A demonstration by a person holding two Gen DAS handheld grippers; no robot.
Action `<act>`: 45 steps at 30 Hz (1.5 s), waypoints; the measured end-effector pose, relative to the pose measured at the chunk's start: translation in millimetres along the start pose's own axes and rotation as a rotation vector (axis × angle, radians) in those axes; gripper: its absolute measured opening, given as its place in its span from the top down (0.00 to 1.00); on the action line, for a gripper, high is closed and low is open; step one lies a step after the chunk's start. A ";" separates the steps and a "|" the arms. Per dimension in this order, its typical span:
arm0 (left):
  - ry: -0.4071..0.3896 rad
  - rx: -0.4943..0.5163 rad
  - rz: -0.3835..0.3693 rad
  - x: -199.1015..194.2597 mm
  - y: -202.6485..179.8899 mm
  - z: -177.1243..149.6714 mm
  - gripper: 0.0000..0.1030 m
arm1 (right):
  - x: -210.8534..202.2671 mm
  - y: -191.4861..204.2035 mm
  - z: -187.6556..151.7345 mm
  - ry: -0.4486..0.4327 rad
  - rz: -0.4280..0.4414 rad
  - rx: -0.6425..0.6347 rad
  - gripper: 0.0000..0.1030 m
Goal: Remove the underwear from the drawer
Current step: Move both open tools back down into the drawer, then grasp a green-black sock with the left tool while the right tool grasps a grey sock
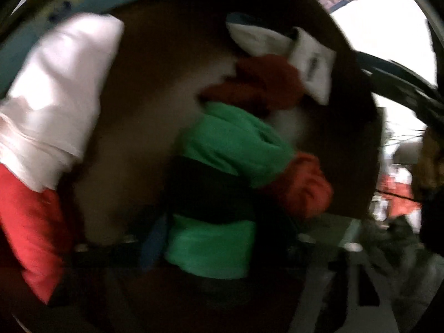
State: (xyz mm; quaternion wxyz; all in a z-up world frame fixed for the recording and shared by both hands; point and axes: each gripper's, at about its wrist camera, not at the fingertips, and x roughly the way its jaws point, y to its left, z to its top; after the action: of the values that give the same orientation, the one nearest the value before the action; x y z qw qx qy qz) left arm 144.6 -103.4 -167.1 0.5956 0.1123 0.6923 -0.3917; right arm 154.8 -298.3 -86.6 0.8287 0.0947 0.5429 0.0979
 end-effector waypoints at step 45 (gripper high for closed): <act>-0.578 -0.213 -0.088 -120.8 29.3 -54.9 0.77 | 81.7 0.4 30.7 0.268 -0.242 -0.389 0.94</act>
State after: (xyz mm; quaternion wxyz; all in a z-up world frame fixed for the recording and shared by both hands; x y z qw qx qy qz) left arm 154.5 -9.1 -69.7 0.7587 -0.0968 0.5357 -0.3578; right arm 214.9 -277.8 -146.4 0.7577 -0.1460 0.6260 0.1122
